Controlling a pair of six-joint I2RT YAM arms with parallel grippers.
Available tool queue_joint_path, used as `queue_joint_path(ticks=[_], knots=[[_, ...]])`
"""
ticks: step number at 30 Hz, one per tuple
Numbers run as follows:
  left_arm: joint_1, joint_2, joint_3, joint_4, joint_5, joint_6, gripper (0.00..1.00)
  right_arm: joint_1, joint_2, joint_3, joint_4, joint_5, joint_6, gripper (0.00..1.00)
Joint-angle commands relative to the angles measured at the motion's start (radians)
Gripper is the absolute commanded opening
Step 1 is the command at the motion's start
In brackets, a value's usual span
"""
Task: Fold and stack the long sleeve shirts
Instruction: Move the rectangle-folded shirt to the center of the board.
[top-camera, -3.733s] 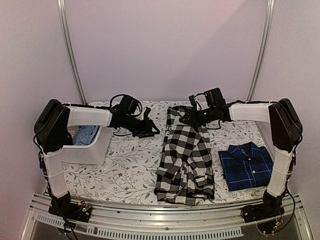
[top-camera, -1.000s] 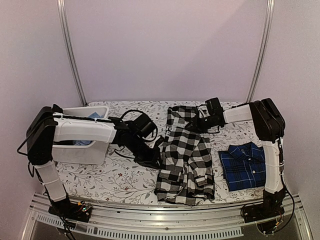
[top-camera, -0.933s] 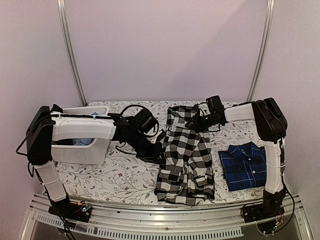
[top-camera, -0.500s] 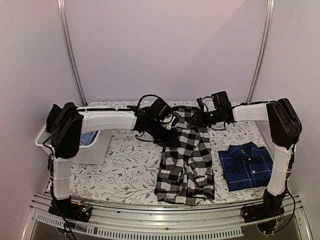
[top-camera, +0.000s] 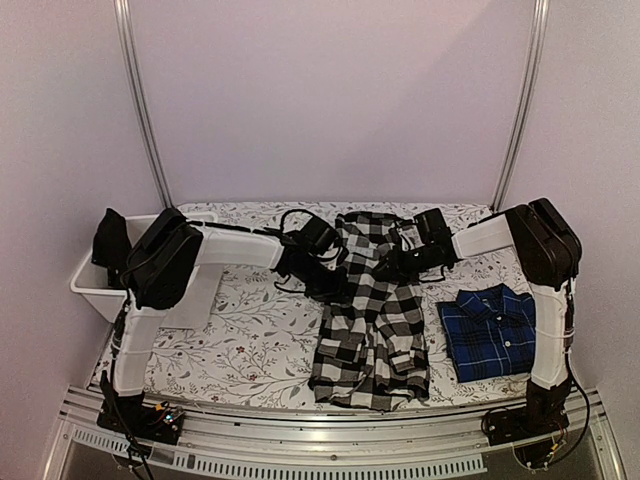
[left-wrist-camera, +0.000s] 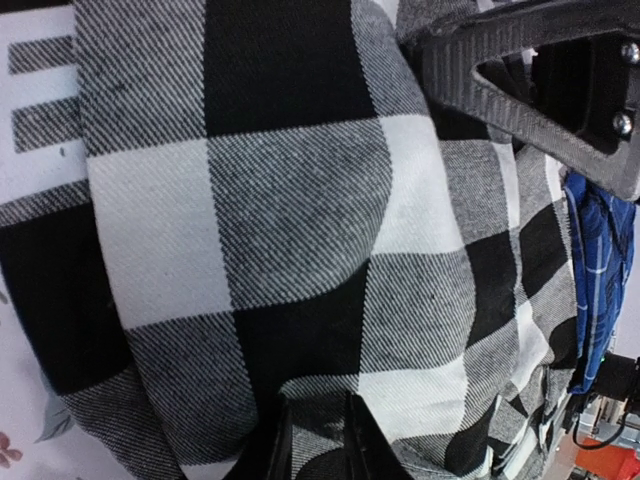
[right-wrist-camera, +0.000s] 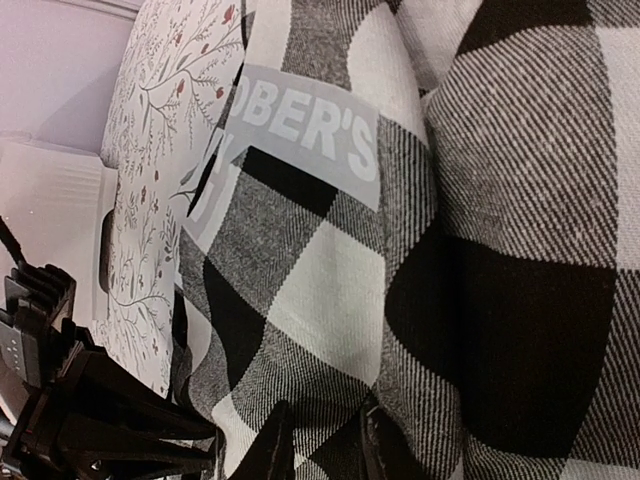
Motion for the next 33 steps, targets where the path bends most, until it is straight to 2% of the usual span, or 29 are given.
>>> queue_joint_path(ticks=[1, 22, 27, 33], knots=[[0.005, -0.008, -0.072, 0.021, -0.009, -0.021, 0.19, -0.007, 0.042, -0.011, 0.005, 0.053, -0.025, 0.22], [0.028, -0.226, -0.381, 0.053, -0.057, -0.057, 0.19, 0.077, 0.145, 0.088, 0.061, 0.009, 0.049, 0.22], [0.032, -0.241, -0.383, 0.06, -0.033, -0.035, 0.19, 0.058, 0.137, 0.098, 0.044, 0.04, 0.041, 0.23], [0.007, -0.269, -0.304, 0.034, -0.026, -0.01, 0.21, 0.004, 0.136, 0.128, 0.015, 0.041, 0.017, 0.24]])
